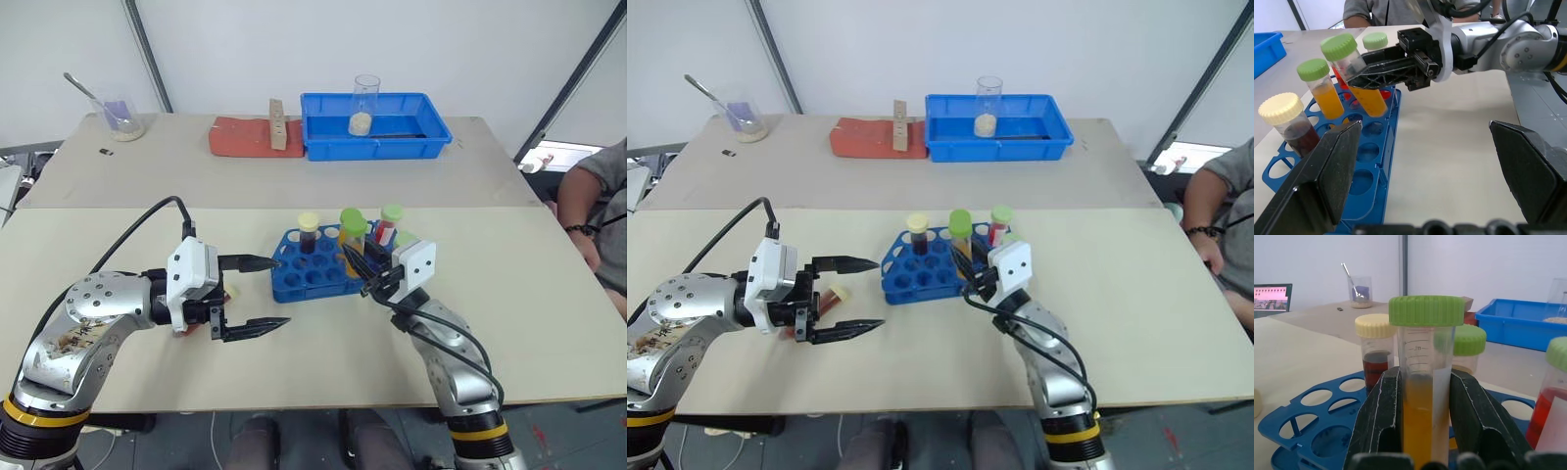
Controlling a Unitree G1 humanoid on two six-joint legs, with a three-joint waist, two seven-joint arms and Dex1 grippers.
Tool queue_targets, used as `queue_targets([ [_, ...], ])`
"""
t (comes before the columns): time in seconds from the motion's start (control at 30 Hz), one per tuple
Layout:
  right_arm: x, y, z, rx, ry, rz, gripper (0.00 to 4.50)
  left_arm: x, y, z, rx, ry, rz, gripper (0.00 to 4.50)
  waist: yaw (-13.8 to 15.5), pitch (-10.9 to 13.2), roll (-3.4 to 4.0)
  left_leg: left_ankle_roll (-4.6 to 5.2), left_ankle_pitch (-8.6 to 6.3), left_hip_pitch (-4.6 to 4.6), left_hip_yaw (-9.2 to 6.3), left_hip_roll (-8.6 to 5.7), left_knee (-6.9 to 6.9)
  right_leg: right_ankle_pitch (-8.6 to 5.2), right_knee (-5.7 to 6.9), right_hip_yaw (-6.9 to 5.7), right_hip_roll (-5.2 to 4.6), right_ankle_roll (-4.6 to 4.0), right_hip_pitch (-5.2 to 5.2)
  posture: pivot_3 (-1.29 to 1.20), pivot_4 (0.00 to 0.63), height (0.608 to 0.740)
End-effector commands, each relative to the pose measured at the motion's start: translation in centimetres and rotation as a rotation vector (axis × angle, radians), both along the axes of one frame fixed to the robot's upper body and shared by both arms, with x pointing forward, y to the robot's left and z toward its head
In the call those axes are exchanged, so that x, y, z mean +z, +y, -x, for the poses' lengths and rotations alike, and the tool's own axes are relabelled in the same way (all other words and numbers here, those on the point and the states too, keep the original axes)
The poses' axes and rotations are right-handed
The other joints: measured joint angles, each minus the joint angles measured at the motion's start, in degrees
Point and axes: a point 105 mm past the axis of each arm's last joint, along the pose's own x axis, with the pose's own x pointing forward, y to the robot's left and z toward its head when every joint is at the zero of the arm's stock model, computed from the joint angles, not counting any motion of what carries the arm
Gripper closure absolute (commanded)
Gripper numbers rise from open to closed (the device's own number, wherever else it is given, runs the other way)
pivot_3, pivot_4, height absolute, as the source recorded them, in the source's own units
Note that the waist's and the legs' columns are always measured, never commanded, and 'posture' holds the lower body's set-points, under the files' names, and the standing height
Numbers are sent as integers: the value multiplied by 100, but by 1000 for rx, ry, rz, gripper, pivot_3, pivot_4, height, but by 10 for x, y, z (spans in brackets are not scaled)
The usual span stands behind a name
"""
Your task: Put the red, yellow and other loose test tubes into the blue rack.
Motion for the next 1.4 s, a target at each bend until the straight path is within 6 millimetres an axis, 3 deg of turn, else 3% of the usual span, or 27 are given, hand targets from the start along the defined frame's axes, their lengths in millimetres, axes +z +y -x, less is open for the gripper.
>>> queue_targets([
  [0.03, 9, -1, 4, -5, -62, -16, 3556, 8, -2, 3, 5, -24, 18, 0, -1, 0, 0, 0, 0, 0, 0, 0, 0, 0, 0, 0, 0, 0, 0, 0, 150, 740],
  [0.07, 10, -2, 4, -6, -69, -24, 3556, 8, -2, 2, 12, -21, 24, 0, 0, 0, 0, 0, 0, 0, 0, 0, 0, 0, 0, 0, 0, 0, 0, 0, 150, 740],
  [0.13, 10, -6, 4, -18, -66, -43, 2523, 9, -2, 1, 23, -15, 30, 0, -3, 0, 0, 0, 0, 0, -1, 0, 0, 0, 0, 0, 0, 0, 0, 0, 150, 740],
  [0.33, 5, -10, 16, 32, -55, 67, 481, 13, 7, -6, 100, 0, 17, 0, -14, 0, 0, 0, 0, 0, -1, 0, 0, 0, 0, 0, 0, 0, 0, 0, 150, 740],
  [0.57, 0, -28, 60, 232, 42, 320, 481, 10, 53, -20, 286, 63, -299, 0, -15, 0, 0, 0, 0, 6, 1, 0, -5, -8, 1, 0, 0, -5, 0, 0, 150, 740],
  [0.67, 11, -25, 76, 363, 104, 326, 481, 3, 83, -28, 394, 124, -475, 0, -34, 2, -2, 0, 0, 14, 5, 2, -6, -11, 4, 0, 0, -9, 0, 0, 150, 740],
  [0.73, 17, -21, 83, 441, 116, 350, 481, 9, 94, -37, 447, 143, -510, 0, -25, 3, -3, -1, 0, 19, 4, 2, -10, -12, 7, -2, 0, -11, 0, 0, 150, 740],
  [0.87, 20, -6, 93, 569, 135, 395, 481, 19, 95, -50, 480, 197, -521, 0, 21, 4, -7, -1, -1, 15, -1, 2, -11, -14, 5, -8, 3, -14, 0, 0, 150, 740],
  [0.97, 18, 4, 100, 669, 146, 444, 481, 14, 88, -54, 466, 268, -566, 0, 54, 5, -9, 0, -1, 4, 2, -2, -10, -16, -4, -6, 3, -10, -2, 0, 150, 740],
  [1.17, 24, 12, 81, 669, 141, 461, 481, -12, 80, -56, 458, 425, -641, 0, 77, 11, -18, 2, -2, -5, 2, -4, -6, -20, 0, -1, 5, -5, -7, 0, 150, 740],
  [1.4, 35, 11, 76, 677, 105, 493, 481, -27, 82, -59, 500, 474, -711, 0, 131, 19, -34, 2, -2, -7, -3, -4, 2, -19, 4, -1, 6, -3, -5, 0, 150, 740],
])
